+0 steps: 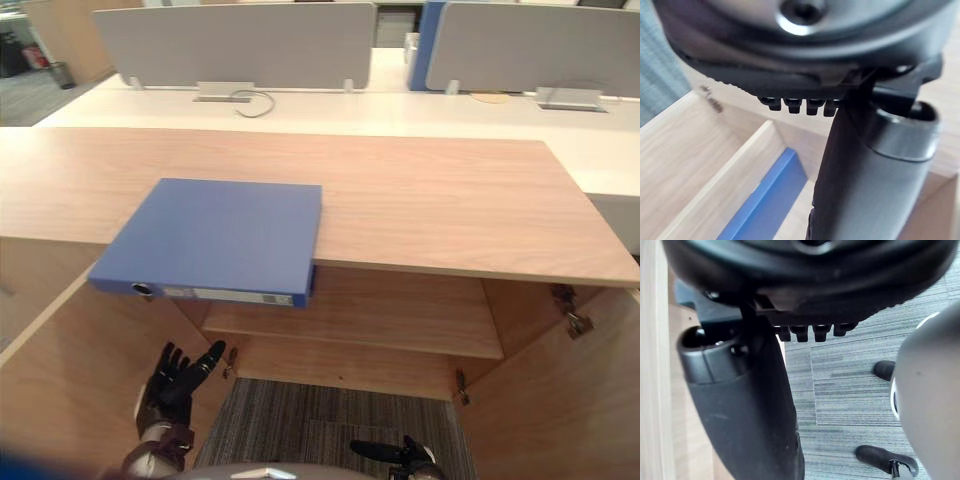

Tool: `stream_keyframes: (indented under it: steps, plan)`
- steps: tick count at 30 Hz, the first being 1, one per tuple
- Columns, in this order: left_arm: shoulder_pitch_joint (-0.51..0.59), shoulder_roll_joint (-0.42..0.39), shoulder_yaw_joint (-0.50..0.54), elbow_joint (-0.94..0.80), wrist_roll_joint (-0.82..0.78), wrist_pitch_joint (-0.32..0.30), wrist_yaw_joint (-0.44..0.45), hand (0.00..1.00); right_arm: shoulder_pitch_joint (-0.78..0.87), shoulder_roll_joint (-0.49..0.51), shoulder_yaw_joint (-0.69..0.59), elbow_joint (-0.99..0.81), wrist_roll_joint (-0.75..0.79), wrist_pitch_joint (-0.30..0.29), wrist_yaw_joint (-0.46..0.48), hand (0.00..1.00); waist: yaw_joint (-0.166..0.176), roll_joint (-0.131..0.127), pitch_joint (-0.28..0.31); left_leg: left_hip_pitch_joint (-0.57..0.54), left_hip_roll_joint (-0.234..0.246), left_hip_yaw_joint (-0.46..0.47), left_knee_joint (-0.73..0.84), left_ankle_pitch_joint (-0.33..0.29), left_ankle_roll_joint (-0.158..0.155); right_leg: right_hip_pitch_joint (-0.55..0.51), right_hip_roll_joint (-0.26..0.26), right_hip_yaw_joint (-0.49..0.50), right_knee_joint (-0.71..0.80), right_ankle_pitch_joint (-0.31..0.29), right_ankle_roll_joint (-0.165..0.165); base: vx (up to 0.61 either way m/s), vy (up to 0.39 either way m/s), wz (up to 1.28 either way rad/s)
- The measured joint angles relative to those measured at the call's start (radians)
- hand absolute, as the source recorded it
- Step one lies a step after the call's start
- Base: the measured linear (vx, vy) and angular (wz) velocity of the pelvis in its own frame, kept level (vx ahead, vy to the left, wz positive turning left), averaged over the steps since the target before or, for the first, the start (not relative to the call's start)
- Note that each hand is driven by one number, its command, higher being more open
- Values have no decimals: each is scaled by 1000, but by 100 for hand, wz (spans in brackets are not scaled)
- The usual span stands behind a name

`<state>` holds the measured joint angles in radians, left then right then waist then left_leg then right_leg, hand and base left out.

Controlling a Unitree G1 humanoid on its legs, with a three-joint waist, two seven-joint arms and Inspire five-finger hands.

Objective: Walk over to the cabinet, pick up the folder, carry it to the office cabinet, place the folder inside the office cabinet, then close the office cabinet door

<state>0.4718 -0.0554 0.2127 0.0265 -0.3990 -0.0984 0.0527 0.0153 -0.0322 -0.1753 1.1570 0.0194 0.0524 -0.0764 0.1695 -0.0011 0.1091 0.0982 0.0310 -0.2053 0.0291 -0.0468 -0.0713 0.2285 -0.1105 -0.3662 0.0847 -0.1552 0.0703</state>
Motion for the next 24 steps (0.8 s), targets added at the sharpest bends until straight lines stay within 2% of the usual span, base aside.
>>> stream_keyframes:
  steps: [4,8,14,18,22,24]
  plan:
    - [22,-46,113,-220,223,-2,97,100,-6,42,-1,-5,-17,-2,-2,100,47,-1,6,-45,-7,-48,48,-11,-13,6,3,-47,1,2,-1,-76,-17,33]
    - [67,-70,150,-311,326,-1,149,100,-23,77,0,-6,-17,-6,-8,100,48,2,15,-52,-16,-77,81,-32,-12,34,5,-80,-4,1,0,-115,-8,27]
    - [73,-74,163,-415,492,0,238,100,-28,106,27,-5,-15,-6,-17,100,49,-13,14,-88,-24,-86,105,-20,-8,34,4,-124,-16,-1,3,-98,19,20]
    - [74,-67,164,-547,705,1,345,100,-23,106,38,-4,-15,-10,-35,100,48,-27,7,-104,-28,-104,118,-17,-14,32,7,-135,-20,0,3,-20,15,9]
    - [74,-53,169,-737,907,-4,473,100,-29,105,39,21,-15,-33,-44,100,49,-24,5,-105,-32,-106,116,-17,-14,34,8,-133,-32,3,2,-1,3,2]
    - [73,-15,165,-780,961,-14,499,100,-37,102,42,39,-16,-37,-43,100,49,-20,2,-105,-32,-106,115,-18,-14,33,8,-130,-35,4,1,0,0,0]
